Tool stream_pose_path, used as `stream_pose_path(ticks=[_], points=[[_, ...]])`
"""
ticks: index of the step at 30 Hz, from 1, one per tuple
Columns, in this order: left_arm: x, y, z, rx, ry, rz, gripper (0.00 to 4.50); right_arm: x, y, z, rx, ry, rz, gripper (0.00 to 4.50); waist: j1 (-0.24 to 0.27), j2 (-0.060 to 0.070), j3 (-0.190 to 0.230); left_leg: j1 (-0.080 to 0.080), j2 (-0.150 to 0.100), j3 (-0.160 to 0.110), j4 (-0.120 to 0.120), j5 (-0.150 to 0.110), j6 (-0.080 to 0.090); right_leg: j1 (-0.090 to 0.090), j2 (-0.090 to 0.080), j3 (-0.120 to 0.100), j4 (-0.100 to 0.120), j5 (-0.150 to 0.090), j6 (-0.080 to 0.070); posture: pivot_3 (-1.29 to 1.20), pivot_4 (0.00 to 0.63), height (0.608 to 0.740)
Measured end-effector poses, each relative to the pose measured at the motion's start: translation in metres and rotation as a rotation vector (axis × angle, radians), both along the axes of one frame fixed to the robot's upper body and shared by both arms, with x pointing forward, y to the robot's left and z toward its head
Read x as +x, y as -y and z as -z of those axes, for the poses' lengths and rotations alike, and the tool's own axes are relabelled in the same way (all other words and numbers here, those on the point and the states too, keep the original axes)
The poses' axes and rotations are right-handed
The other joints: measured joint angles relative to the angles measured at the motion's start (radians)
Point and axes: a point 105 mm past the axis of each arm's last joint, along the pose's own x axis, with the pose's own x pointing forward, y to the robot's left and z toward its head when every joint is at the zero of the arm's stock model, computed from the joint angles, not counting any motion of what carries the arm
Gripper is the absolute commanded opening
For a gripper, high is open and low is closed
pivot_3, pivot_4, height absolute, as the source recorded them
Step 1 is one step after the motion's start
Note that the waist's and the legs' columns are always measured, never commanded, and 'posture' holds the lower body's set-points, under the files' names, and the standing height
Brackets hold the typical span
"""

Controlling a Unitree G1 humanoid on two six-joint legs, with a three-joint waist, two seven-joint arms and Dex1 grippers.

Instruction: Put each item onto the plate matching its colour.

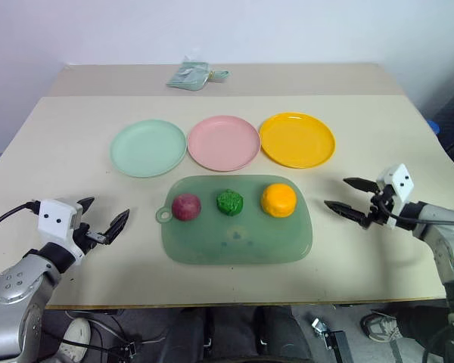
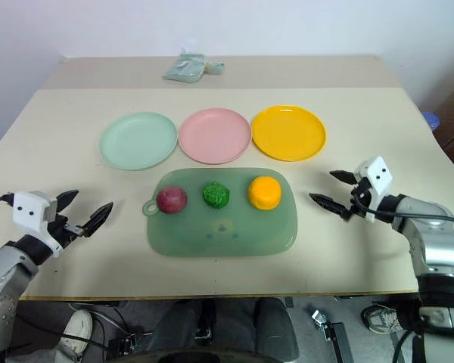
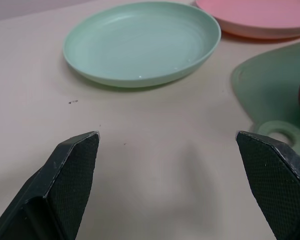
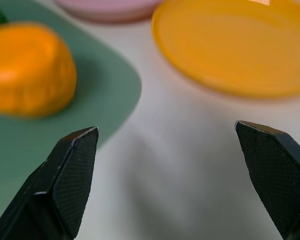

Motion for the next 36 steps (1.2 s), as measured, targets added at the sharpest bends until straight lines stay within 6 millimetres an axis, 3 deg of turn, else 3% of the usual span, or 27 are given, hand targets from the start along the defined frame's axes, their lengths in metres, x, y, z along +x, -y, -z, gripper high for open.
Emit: stream_pose_path(ticks=[3, 14, 26, 31, 36], points=[[-0.003, 0.002, -0.001, -0.007, 0.004, 0.000, 4.50, 0.006, -0.006, -0.007, 0.005, 0.023, -0.016, 4.44, 0.003, 0.000, 0.000, 0.000, 0.000, 0.000, 0.000, 0.000, 0.000, 0.000, 0.000, 0.000, 0.000, 0.000, 0.000, 0.00, 0.150, 0.740], [-0.006, -0.003, -0.004, -0.028, 0.006, -0.017, 4.50, 0.015, -0.018, -0.001, 0.023, 0.034, 0.022, 4.44, 0.003, 0.000, 0.000, 0.000, 0.000, 0.000, 0.000, 0.000, 0.000, 0.000, 0.000, 0.000, 0.000, 0.000, 0.000, 0.00, 0.150, 0.740], [0.035, 0.018, -0.012, -0.075, 0.029, 0.138, 4.50, -0.016, -0.019, -0.010, 0.008, 0.091, 0.084, 4.44, 0.004, 0.000, 0.000, 0.000, -0.001, 0.000, 0.000, 0.000, 0.000, 0.000, 0.002, 0.000, 0.001, 0.000, 0.000, 0.00, 0.150, 0.740], [0.035, 0.048, -0.017, -0.127, -0.004, 0.352, 4.50, -0.039, -0.011, -0.011, 0.035, 0.020, 0.060, 4.44, 0.009, 0.000, 0.000, -0.001, -0.001, 0.000, 0.001, 0.000, 0.000, 0.001, 0.002, 0.000, 0.000, 0.000, 0.000, 0.00, 0.150, 0.740], [0.041, 0.091, -0.030, -0.045, -0.010, 0.601, 4.50, -0.051, -0.023, -0.022, 0.040, 0.027, -0.009, 4.44, 0.019, 0.000, 0.000, 0.000, -0.001, 0.000, 0.001, 0.000, 0.000, 0.001, 0.004, 0.000, 0.001, 0.000, 0.000, 0.00, 0.150, 0.740]])
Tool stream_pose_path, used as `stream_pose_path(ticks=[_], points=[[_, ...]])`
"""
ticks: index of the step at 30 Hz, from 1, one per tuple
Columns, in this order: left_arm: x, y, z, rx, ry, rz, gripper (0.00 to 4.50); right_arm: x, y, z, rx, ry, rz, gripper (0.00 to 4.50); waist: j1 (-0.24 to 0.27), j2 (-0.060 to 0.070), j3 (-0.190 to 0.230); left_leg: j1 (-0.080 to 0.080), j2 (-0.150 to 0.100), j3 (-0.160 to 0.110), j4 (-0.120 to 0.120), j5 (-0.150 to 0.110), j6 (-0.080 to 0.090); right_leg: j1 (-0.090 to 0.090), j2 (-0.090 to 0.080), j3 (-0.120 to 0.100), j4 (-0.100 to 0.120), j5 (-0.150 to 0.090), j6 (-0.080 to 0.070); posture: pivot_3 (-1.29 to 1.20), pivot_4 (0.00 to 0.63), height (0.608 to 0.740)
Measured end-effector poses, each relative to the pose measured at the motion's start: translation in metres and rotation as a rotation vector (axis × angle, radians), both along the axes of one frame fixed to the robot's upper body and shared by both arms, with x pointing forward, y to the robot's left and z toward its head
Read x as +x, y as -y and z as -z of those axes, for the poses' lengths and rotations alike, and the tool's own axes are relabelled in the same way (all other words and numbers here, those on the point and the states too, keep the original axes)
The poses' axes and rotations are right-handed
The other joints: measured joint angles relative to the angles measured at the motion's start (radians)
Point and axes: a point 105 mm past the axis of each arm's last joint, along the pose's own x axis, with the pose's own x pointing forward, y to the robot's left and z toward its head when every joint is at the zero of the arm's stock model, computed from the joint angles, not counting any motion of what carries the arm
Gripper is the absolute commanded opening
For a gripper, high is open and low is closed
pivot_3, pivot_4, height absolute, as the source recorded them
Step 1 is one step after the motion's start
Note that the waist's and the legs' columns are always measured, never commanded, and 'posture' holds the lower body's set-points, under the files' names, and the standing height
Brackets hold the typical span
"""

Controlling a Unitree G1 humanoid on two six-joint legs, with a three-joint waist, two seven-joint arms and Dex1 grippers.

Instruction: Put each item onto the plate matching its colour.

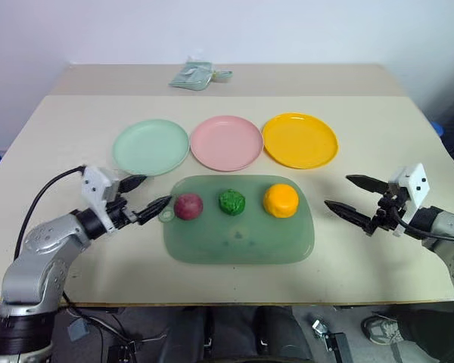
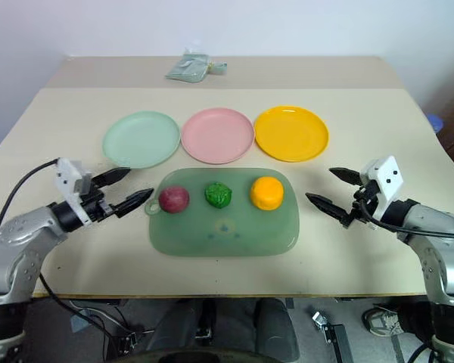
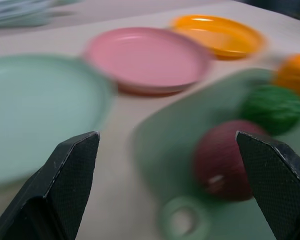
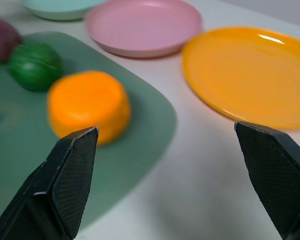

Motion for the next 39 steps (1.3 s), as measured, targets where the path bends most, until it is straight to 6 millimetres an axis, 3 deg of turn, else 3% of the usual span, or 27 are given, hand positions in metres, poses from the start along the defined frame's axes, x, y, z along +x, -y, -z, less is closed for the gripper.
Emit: stream_pose_path(ticks=[2, 4, 13, 20, 23, 26, 27, 29, 34, 39], points=[[0.002, 0.020, -0.003, 0.028, 0.012, 0.093, 4.50, -0.003, -0.006, -0.002, -0.008, 0.009, -0.029, 4.44, 0.005, 0.000, 0.000, 0.000, 0.000, 0.000, 0.000, 0.000, 0.000, 0.000, 0.001, 0.000, 0.000, 0.000, 0.000, 0.00, 0.150, 0.740], [0.004, 0.026, -0.002, 0.047, 0.015, 0.123, 4.50, -0.005, -0.011, 0.000, -0.007, 0.005, -0.051, 4.44, 0.005, 0.000, 0.000, 0.000, 0.000, 0.000, 0.000, 0.000, 0.000, 0.000, 0.001, 0.000, 0.000, 0.000, 0.000, 0.00, 0.150, 0.740], [0.001, 0.017, 0.011, 0.106, -0.032, 0.130, 4.50, -0.011, -0.026, 0.001, 0.035, 0.025, -0.109, 4.44, 0.006, 0.000, 0.000, 0.000, 0.000, 0.000, 0.000, 0.000, 0.000, 0.000, 0.001, -0.001, 0.000, 0.000, 0.000, 0.00, 0.150, 0.740], [0.002, 0.011, 0.037, 0.270, -0.095, 0.133, 4.50, -0.016, -0.046, 0.004, 0.061, 0.004, -0.156, 4.44, 0.006, 0.000, 0.000, 0.000, 0.000, 0.000, 0.001, 0.000, 0.001, 0.000, 0.001, -0.001, 0.000, 0.000, 0.000, 0.00, 0.150, 0.740], [0.008, 0.016, 0.045, 0.257, -0.109, 0.138, 3.58, -0.020, -0.047, 0.008, 0.053, -0.027, -0.168, 4.50, 0.009, -0.001, 0.000, 0.000, 0.000, 0.000, 0.001, 0.000, 0.001, 0.000, 0.001, -0.001, 0.001, 0.000, 0.000, 0.00, 0.150, 0.740], [0.017, 0.018, 0.046, 0.245, -0.089, 0.130, 2.25, -0.023, -0.049, 0.010, 0.048, -0.042, -0.178, 4.50, 0.006, -0.001, 0.000, 0.000, 0.000, 0.000, 0.001, 0.000, 0.001, 0.000, 0.001, -0.001, 0.001, 0.000, 0.000, 0.00, 0.150, 0.740], [0.020, 0.018, 0.045, 0.241, -0.077, 0.126, 2.04, -0.023, -0.049, 0.010, 0.050, -0.041, -0.175, 4.50, 0.006, -0.001, 0.000, 0.000, 0.000, 0.000, 0.001, 0.000, 0.001, 0.000, 0.002, -0.001, 0.001, 0.000, 0.000, 0.00, 0.150, 0.740], [0.025, 0.021, 0.044, 0.215, -0.068, 0.120, 2.04, -0.022, -0.049, 0.009, 0.052, -0.039, -0.170, 4.50, 0.006, -0.001, 0.000, 0.000, 0.000, 0.000, 0.001, 0.000, 0.001, 0.000, 0.002, -0.001, 0.001, 0.000, 0.000, 0.00, 0.150, 0.740], [0.054, 0.037, 0.019, 0.074, 0.006, 0.064, 2.04, -0.022, -0.048, 0.009, 0.052, -0.032, -0.159, 4.50, 0.015, -0.002, 0.001, -0.001, 0.000, -0.001, 0.005, 0.000, 0.002, 0.001, 0.002, -0.002, 0.002, 0.000, 0.001, 0.00, 0.150, 0.740], [0.121, 0.053, -0.022, 0.061, 0.095, -0.170, 2.04, -0.017, -0.053, 0.005, 0.054, 0.002, -0.165, 4.50, 0.032, -0.003, 0.001, -0.001, 0.000, -0.001, 0.011, -0.002, 0.004, 0.003, 0.004, -0.003, 0.002, 0.001, 0.002, 0.00, 0.150, 0.740]])
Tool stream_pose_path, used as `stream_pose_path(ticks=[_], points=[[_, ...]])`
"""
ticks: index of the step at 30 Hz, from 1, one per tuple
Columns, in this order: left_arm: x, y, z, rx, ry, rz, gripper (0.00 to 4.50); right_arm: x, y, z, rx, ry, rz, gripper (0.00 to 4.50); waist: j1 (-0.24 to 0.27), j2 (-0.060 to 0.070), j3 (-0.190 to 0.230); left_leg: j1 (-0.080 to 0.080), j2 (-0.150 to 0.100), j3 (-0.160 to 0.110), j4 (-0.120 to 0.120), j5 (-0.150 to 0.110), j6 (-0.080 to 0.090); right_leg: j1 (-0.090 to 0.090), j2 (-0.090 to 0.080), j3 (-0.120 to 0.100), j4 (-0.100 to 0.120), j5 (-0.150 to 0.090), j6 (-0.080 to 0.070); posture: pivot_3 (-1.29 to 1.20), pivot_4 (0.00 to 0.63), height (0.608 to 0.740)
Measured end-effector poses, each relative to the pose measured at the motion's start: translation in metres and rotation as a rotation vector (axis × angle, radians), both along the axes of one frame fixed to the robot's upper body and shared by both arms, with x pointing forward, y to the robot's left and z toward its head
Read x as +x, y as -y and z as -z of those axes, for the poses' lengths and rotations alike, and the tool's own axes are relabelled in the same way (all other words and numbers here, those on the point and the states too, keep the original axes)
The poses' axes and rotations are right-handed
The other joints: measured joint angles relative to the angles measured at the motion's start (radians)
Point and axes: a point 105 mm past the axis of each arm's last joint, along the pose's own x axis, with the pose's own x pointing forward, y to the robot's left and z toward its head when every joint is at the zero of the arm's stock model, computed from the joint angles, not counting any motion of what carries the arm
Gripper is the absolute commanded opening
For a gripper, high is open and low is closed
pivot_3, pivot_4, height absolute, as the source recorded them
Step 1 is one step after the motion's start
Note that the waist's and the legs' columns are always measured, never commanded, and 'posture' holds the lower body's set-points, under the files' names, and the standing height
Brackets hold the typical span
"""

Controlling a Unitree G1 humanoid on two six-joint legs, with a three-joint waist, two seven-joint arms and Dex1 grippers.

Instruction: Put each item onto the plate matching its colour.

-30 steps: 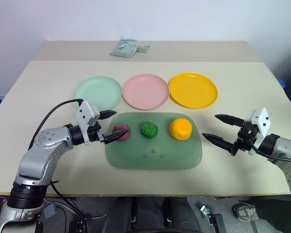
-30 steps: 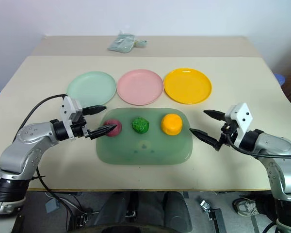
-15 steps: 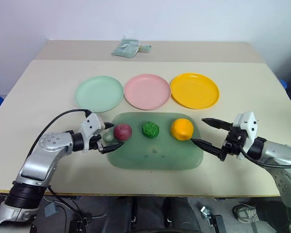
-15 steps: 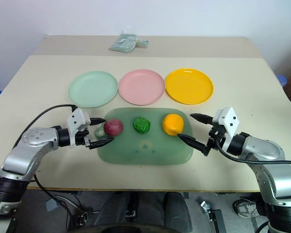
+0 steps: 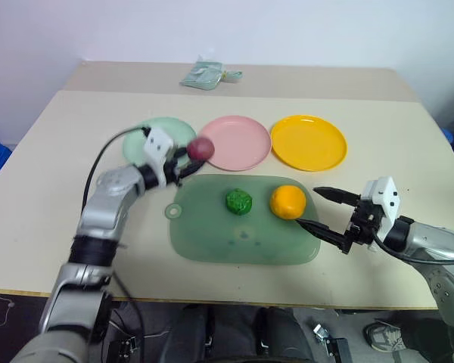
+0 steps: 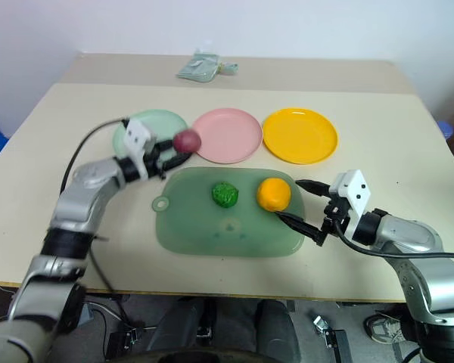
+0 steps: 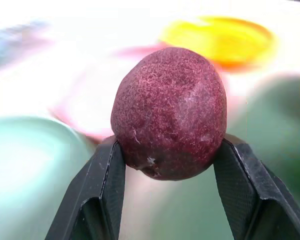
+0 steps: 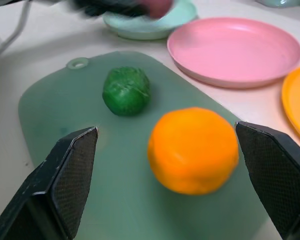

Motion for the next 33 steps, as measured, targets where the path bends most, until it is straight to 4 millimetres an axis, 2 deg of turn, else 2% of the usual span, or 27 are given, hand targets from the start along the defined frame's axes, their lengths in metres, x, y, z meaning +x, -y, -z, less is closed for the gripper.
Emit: stream_pose_path(ticks=[2, 5, 7, 8, 12, 14, 16, 19, 22, 29, 31, 33], points=[[0.012, 0.012, 0.000, 0.020, -0.008, -0.019, 2.04, 0.003, -0.002, -0.001, 0.003, 0.012, 0.002, 4.50, -0.001, 0.000, 0.000, 0.000, 0.000, 0.001, 0.001, -0.001, 0.002, 0.001, 0.000, 0.000, 0.000, 0.000, 0.000, 0.00, 0.150, 0.740], [0.023, 0.031, 0.013, 0.009, -0.076, -0.018, 3.44, 0.004, -0.006, 0.002, 0.017, 0.012, 0.004, 4.50, -0.001, 0.000, 0.000, -0.001, 0.000, 0.001, 0.001, -0.002, 0.003, 0.000, 0.000, 0.000, 0.000, 0.000, 0.001, 0.00, 0.150, 0.740], [0.023, 0.034, 0.018, 0.001, -0.094, -0.004, 4.42, 0.003, -0.006, 0.003, 0.020, 0.009, 0.010, 4.50, -0.002, 0.000, 0.000, -0.001, 0.000, 0.001, 0.001, -0.002, 0.003, 0.000, 0.000, 0.000, 0.000, 0.000, 0.002, 0.00, 0.150, 0.740], [0.023, 0.035, 0.017, -0.002, -0.091, 0.008, 4.47, 0.002, -0.006, 0.004, 0.019, 0.006, 0.015, 4.50, -0.003, -0.001, 0.000, -0.001, 0.000, 0.001, 0.001, -0.002, 0.003, 0.000, 0.000, 0.000, -0.001, 0.000, 0.002, 0.00, 0.150, 0.740], [0.013, 0.034, 0.002, -0.043, -0.032, 0.082, 4.47, -0.001, -0.007, 0.006, 0.016, 0.002, 0.028, 4.50, -0.004, 0.000, 0.000, -0.001, 0.000, 0.001, 0.002, -0.002, 0.002, 0.000, -0.001, 0.000, -0.001, 0.000, 0.002, 0.00, 0.150, 0.740], [-0.001, 0.028, -0.006, -0.080, -0.006, 0.143, 4.47, -0.002, -0.008, 0.005, 0.015, 0.007, 0.032, 4.50, -0.008, 0.000, 0.000, -0.001, 0.001, 0.001, 0.002, -0.002, 0.002, 0.000, -0.001, 0.000, -0.001, 0.000, 0.002, 0.00, 0.150, 0.740], [-0.020, 0.023, -0.005, -0.089, -0.010, 0.224, 4.47, -0.002, -0.008, 0.003, 0.015, 0.012, 0.036, 4.50, -0.012, 0.000, 0.000, -0.001, 0.001, 0.001, 0.002, -0.001, 0.002, 0.000, -0.001, 0.000, -0.001, 0.000, 0.002, 0.00, 0.150, 0.740], [-0.058, 0.025, 0.010, -0.006, -0.049, 0.407, 4.47, -0.001, -0.009, 0.002, 0.016, 0.006, 0.041, 4.50, -0.012, 0.000, 0.000, -0.001, 0.000, 0.000, 0.002, -0.001, 0.002, 0.001, -0.001, 0.000, -0.001, 0.000, 0.002, 0.00, 0.150, 0.740], [-0.085, 0.042, 0.027, 0.062, -0.113, 0.570, 4.47, 0.000, -0.010, 0.001, 0.014, -0.001, 0.038, 4.50, 0.003, 0.000, 0.000, -0.001, 0.000, -0.001, 0.004, -0.001, 0.002, 0.002, -0.002, 0.000, -0.001, 0.000, 0.002, 0.00, 0.150, 0.740], [-0.099, 0.070, 0.039, 0.132, -0.139, 0.672, 4.47, 0.001, -0.012, 0.000, 0.012, -0.002, 0.030, 4.50, -0.002, 0.000, 0.000, -0.001, 0.000, -0.001, 0.003, -0.002, 0.002, 0.002, -0.001, 0.001, -0.001, 0.000, 0.002, 0.00, 0.150, 0.740], [-0.093, 0.073, 0.048, 0.184, -0.148, 0.639, 3.94, 0.001, -0.012, 0.001, 0.012, -0.005, 0.030, 4.50, -0.001, 0.000, 0.000, -0.001, 0.000, -0.001, 0.003, -0.002, 0.003, 0.002, -0.001, 0.001, -0.001, 0.000, 0.002, 0.00, 0.150, 0.740], [-0.087, 0.072, 0.055, 0.209, -0.154, 0.605, 3.08, -0.001, -0.013, 0.002, 0.010, -0.006, 0.027, 4.50, -0.001, 0.000, 0.000, -0.001, 0.000, -0.001, 0.004, -0.002, 0.003, 0.002, -0.001, 0.001, -0.001, 0.000, 0.002, 0.00, 0.150, 0.740]])
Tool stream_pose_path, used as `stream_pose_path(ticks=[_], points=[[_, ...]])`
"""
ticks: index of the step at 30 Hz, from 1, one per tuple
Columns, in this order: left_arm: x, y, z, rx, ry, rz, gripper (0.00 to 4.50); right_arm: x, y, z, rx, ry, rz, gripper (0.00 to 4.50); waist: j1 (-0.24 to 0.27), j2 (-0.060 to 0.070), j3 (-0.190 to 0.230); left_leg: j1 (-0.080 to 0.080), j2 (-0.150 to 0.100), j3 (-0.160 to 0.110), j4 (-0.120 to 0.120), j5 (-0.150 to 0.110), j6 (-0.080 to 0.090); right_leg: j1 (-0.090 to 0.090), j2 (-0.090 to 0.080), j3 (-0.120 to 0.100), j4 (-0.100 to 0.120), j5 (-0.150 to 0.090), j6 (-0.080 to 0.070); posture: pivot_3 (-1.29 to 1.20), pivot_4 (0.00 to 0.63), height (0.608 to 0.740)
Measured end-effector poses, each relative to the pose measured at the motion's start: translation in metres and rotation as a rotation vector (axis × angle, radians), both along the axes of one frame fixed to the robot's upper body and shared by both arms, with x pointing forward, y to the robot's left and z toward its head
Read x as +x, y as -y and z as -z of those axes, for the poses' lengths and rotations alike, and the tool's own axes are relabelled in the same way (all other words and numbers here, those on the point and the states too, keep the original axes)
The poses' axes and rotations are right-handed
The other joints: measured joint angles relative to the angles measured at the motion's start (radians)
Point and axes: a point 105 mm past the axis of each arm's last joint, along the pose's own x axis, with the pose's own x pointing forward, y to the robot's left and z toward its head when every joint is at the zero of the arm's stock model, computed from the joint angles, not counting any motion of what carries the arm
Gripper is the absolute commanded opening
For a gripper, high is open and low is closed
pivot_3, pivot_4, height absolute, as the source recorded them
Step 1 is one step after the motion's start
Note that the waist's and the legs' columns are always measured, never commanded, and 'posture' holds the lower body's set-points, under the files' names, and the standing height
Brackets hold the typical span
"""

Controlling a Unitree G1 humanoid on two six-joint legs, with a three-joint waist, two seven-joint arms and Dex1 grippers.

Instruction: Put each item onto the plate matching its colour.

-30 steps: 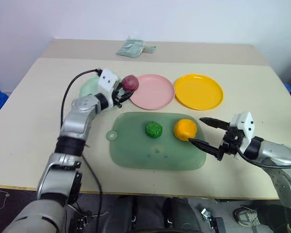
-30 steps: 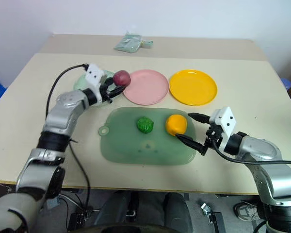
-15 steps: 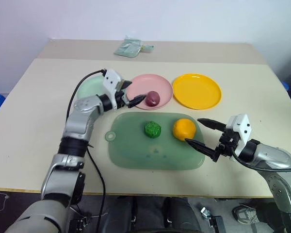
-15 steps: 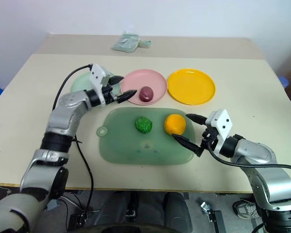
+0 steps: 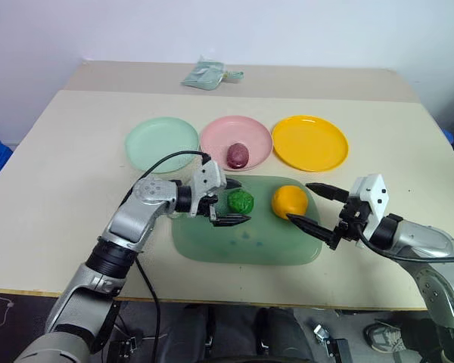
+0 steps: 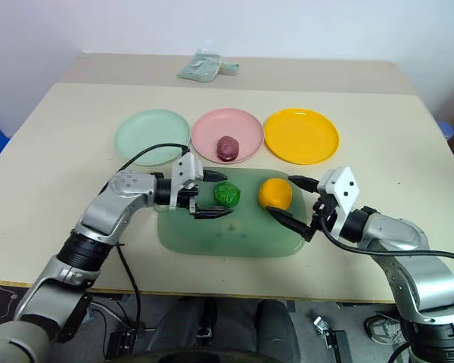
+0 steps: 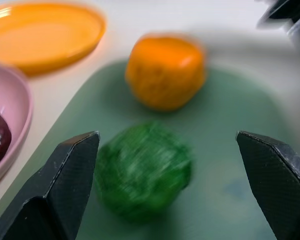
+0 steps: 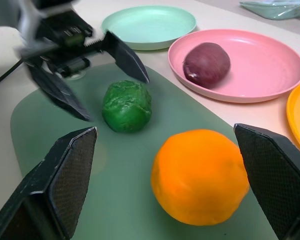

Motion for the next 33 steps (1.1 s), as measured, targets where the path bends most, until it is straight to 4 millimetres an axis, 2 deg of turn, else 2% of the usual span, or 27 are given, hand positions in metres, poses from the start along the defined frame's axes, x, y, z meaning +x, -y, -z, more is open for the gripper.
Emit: stream_pose_path(ticks=[1, 6, 8, 11, 13, 15, 16, 17, 19, 22, 25, 29, 31, 33], points=[[0.000, 0.000, 0.000, 0.000, 0.005, 0.001, 2.69, -0.001, 0.000, 0.001, -0.001, -0.002, -0.002, 4.50, 0.000, 0.000, 0.000, 0.000, 0.000, 0.000, 0.000, 0.000, 0.000, 0.000, 0.000, 0.000, 0.000, 0.000, 0.000, 0.00, 0.150, 0.740], [0.004, 0.000, -0.006, -0.069, -0.005, -0.046, 2.69, -0.002, 0.000, 0.001, -0.002, -0.003, 0.002, 4.50, 0.000, 0.000, 0.000, 0.000, 0.000, 0.000, 0.000, 0.000, 0.000, 0.000, 0.000, 0.000, 0.000, 0.000, 0.000, 0.00, 0.150, 0.740], [0.013, -0.007, -0.018, -0.158, -0.013, -0.117, 2.69, -0.002, 0.000, 0.001, -0.002, -0.001, 0.003, 4.50, -0.001, 0.000, 0.000, 0.000, 0.000, 0.000, 0.000, 0.000, 0.000, 0.000, 0.000, 0.000, 0.000, 0.000, 0.000, 0.00, 0.150, 0.740], [0.034, -0.026, -0.041, -0.279, 0.032, -0.290, 2.69, -0.001, -0.001, -0.001, -0.002, 0.007, 0.004, 4.50, -0.001, 0.000, 0.000, 0.000, 0.000, 0.000, 0.000, 0.000, 0.000, 0.000, -0.001, 0.000, 0.000, 0.000, 0.000, 0.00, 0.150, 0.740], [0.068, -0.059, -0.054, -0.317, 0.071, -0.563, 2.69, 0.004, -0.005, -0.006, 0.006, 0.037, 0.003, 4.50, -0.001, 0.000, 0.000, 0.000, 0.000, -0.001, 0.000, 0.000, 0.000, 0.000, 0.000, 0.000, 0.000, 0.000, 0.000, 0.00, 0.150, 0.740], [0.099, -0.103, -0.060, -0.334, 0.084, -0.869, 2.69, 0.010, -0.009, -0.010, 0.023, 0.067, 0.005, 4.50, -0.002, -0.001, 0.000, 0.001, 0.000, 0.000, 0.000, 0.000, 0.000, 0.000, 0.000, 0.000, 0.001, 0.000, 0.001, 0.00, 0.150, 0.740], [0.107, -0.124, -0.059, -0.336, 0.089, -0.994, 2.69, 0.012, -0.009, -0.010, 0.030, 0.073, 0.012, 4.50, -0.003, 0.000, 0.000, 0.001, 0.000, 0.000, 0.000, 0.000, 0.000, 0.000, 0.000, 0.000, 0.001, 0.000, 0.001, 0.00, 0.150, 0.740], [0.111, -0.136, -0.055, -0.330, 0.084, -1.071, 2.69, 0.014, -0.009, -0.008, 0.025, 0.072, 0.019, 4.50, -0.002, 0.000, 0.000, 0.001, -0.001, 0.000, -0.001, 0.000, 0.000, 0.000, 0.000, 0.000, 0.001, 0.000, 0.001, 0.00, 0.150, 0.740], [0.114, -0.147, -0.040, -0.309, 0.049, -1.155, 3.35, 0.017, -0.010, -0.005, 0.021, 0.064, 0.017, 4.50, 0.003, -0.001, 0.000, -0.001, -0.001, 0.000, -0.001, 0.000, 0.001, 0.000, 0.000, -0.001, 0.001, 0.000, 0.001, 0.00, 0.150, 0.740], [0.117, -0.147, -0.019, -0.287, -0.007, -1.196, 4.45, 0.020, -0.014, -0.008, 0.021, 0.081, 0.010, 4.50, 0.005, -0.002, 0.001, -0.002, -0.003, -0.001, 0.000, -0.001, 0.001, 0.001, -0.001, -0.001, 0.000, 0.001, 0.004, 0.00, 0.150, 0.740], [0.117, -0.143, -0.021, -0.282, 0.013, -1.172, 4.45, 0.024, -0.010, -0.008, 0.018, 0.068, 0.033, 4.50, 0.000, -0.003, 0.001, -0.002, -0.002, 0.000, 0.001, -0.001, 0.001, 0.001, -0.001, -0.001, 0.000, 0.002, 0.005, 0.00, 0.150, 0.740], [0.111, -0.140, -0.044, -0.271, 0.148, -1.064, 4.45, 0.026, -0.007, -0.003, -0.001, 0.013, 0.044, 4.50, -0.005, -0.002, 0.001, -0.001, -0.001, 0.000, 0.000, 0.000, 0.000, 0.000, -0.001, 0.000, 0.000, 0.002, 0.005, 0.00, 0.150, 0.740], [0.100, -0.141, -0.050, -0.269, 0.204, -0.997, 4.45, 0.028, -0.005, -0.003, -0.021, 0.021, 0.063, 4.50, -0.012, -0.002, 0.001, -0.001, -0.001, 0.001, -0.001, 0.000, 0.000, 0.000, -0.001, 0.000, 0.000, 0.002, 0.005, 0.00, 0.150, 0.740], [0.077, -0.137, -0.046, -0.269, 0.211, -0.862, 4.45, 0.031, -0.003, 0.002, -0.062, 0.019, 0.082, 4.50, -0.026, -0.001, 0.001, -0.001, -0.001, 0.001, -0.001, 0.000, -0.001, 0.000, -0.001, 0.000, 0.000, 0.002, 0.005, 0.00, 0.150, 0.740]])
